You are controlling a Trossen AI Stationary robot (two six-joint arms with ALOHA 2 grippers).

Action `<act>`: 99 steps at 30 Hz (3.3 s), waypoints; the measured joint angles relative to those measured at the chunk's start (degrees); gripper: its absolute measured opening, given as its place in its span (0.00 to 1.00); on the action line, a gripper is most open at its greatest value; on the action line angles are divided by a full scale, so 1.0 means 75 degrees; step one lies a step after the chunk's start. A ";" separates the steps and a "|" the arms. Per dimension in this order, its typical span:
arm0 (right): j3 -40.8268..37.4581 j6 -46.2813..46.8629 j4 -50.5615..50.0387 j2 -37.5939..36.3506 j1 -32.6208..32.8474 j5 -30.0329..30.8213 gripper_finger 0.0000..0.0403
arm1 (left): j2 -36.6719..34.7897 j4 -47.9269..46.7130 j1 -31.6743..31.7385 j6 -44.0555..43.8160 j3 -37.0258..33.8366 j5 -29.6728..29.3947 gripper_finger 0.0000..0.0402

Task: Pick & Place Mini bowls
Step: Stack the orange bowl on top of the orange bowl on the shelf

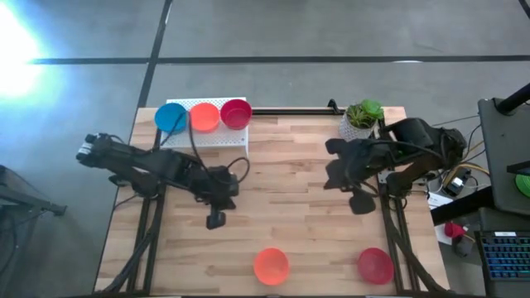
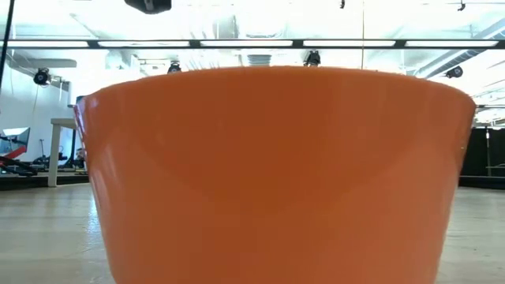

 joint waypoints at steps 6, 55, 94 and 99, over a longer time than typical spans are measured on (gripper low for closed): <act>0.0000 -0.0219 -0.0174 -0.0514 0.0065 0.0003 0.02 | 0.0590 0.0080 0.0005 -0.0642 0.0000 0.0370 0.12; -0.0574 -0.0841 -0.0222 -0.1377 0.0062 -0.0060 0.02 | 0.4727 0.4376 -0.0816 -0.0803 0.0006 0.0950 0.24; -0.0574 -0.1599 -0.0185 -0.1447 0.0062 -0.0058 0.02 | -0.0141 -0.0075 0.0353 -0.4872 0.0067 -0.2216 0.00; -0.0574 -0.1786 -0.0191 -0.1447 0.0062 -0.0058 0.02 | -0.0971 -0.0797 0.0867 -0.5543 0.0067 -0.3138 0.00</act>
